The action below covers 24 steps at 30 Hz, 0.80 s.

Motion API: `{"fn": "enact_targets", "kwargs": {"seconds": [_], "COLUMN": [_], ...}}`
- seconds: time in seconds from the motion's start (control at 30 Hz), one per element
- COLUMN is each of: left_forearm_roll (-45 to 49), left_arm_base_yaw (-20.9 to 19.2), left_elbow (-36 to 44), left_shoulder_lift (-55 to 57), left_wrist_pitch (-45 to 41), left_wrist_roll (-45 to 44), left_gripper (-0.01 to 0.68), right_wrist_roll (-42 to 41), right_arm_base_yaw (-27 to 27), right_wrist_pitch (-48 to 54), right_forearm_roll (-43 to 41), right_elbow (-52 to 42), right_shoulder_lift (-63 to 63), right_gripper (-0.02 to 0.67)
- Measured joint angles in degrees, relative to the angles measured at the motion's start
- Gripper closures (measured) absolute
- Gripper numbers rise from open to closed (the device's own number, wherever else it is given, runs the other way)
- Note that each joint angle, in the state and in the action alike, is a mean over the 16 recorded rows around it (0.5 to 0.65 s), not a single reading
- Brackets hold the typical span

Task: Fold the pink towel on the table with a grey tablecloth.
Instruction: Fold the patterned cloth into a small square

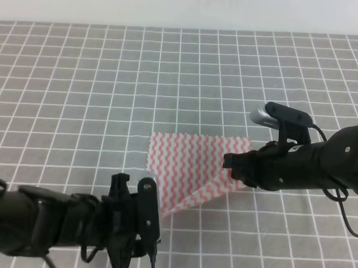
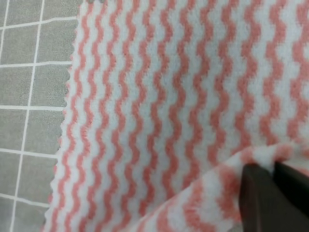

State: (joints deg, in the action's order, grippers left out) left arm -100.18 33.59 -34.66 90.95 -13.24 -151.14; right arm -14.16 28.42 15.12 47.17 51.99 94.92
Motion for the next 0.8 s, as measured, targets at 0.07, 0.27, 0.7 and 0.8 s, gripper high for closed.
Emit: {"fn": "enact_targets", "kwargs": {"seconds": [0.07,0.27,0.7,0.8], "left_forearm_roll": [0.0,0.0,-0.2,-0.2], "left_arm_base_yaw": [0.0,0.0,0.1,0.1], "left_elbow": [-0.3,-1.1,-1.9,-1.9], "left_shoulder_lift": [0.6,2.3,2.8,2.8], "left_wrist_pitch": [-0.2,0.2,3.0,3.6], "left_wrist_roll": [0.3,0.9,1.3,1.3], "left_gripper": [0.317,0.321,0.398,0.454], "right_wrist_roll": [0.0,0.0,0.0,0.0], "right_arm_base_yaw": [0.0,0.0,0.0,0.0], "right_wrist_pitch": [0.0,0.2,0.4,0.4], "right_forearm_roll": [0.0,0.0,-0.1,-0.2], "right_elbow": [0.0,0.0,0.0,0.0], "right_shoulder_lift": [0.1,0.1,-0.1,-0.1], "right_gripper": [0.662,0.662,0.662,0.662]}}
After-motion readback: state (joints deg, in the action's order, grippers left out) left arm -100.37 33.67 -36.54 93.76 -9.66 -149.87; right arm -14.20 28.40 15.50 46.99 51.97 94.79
